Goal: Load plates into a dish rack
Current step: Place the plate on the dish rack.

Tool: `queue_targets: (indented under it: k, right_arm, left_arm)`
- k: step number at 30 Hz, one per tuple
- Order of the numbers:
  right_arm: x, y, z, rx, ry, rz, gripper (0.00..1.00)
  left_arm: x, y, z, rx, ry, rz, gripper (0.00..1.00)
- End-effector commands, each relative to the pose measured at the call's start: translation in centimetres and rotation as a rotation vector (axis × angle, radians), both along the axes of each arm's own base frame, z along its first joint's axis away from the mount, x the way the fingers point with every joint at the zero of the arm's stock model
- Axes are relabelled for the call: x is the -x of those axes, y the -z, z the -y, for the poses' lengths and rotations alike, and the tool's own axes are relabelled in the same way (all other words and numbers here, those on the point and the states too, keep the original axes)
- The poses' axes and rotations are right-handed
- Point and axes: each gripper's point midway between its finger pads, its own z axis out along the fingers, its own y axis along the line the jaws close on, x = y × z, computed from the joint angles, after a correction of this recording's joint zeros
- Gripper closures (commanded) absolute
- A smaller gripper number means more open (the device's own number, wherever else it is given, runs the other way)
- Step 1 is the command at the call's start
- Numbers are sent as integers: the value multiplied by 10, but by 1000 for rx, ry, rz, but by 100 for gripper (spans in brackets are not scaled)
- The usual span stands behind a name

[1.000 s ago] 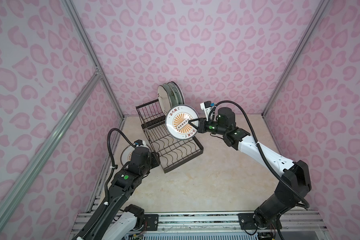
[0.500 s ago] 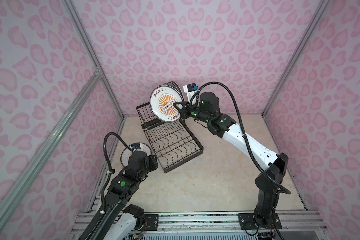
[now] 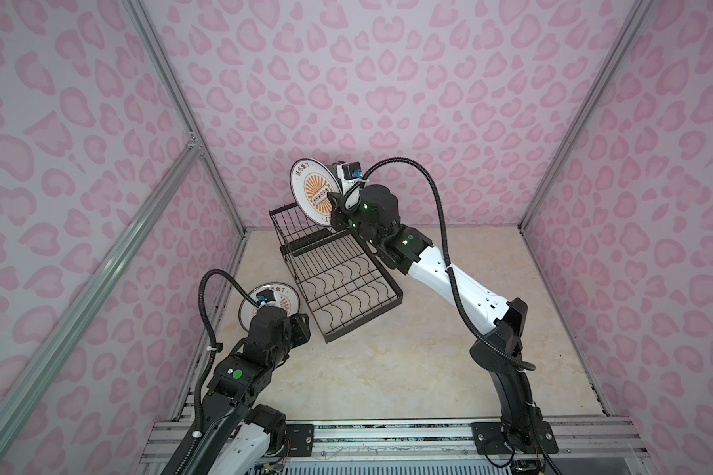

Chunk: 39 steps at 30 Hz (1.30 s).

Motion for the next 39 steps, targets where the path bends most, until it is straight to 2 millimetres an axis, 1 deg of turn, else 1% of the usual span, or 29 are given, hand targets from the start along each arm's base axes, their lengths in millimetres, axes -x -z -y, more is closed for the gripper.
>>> queue_targets:
  k: [1,3,4,5,7,12,27,39]
  right_arm:
    - [-13,-3,2,21,116,63,100]
    - [-18,0,-2,23,145,72,100]
    - [-19,-3,-1,18,161,84,100]
    - [-24,10,-8,32,171,80,100]
    - [-30,18,-12,32,194,84,100]
    - [-35,32,-21,52,238,121,100]
    - [-52,60,-27,89,311,160,100]
    - [-61,74,-24,119,356,168,100]
  left_arm:
    - [4,5,3,4,17,-30,52]
    - [4,5,5,21,27,-30,52]
    - [5,5,8,32,37,-27,52]
    - [5,4,10,39,44,-27,52]
    - [5,4,10,44,47,-29,52]
    - [6,2,10,45,48,-28,52]
    - [5,7,13,59,54,-38,53]
    - [7,6,12,60,53,-31,53]
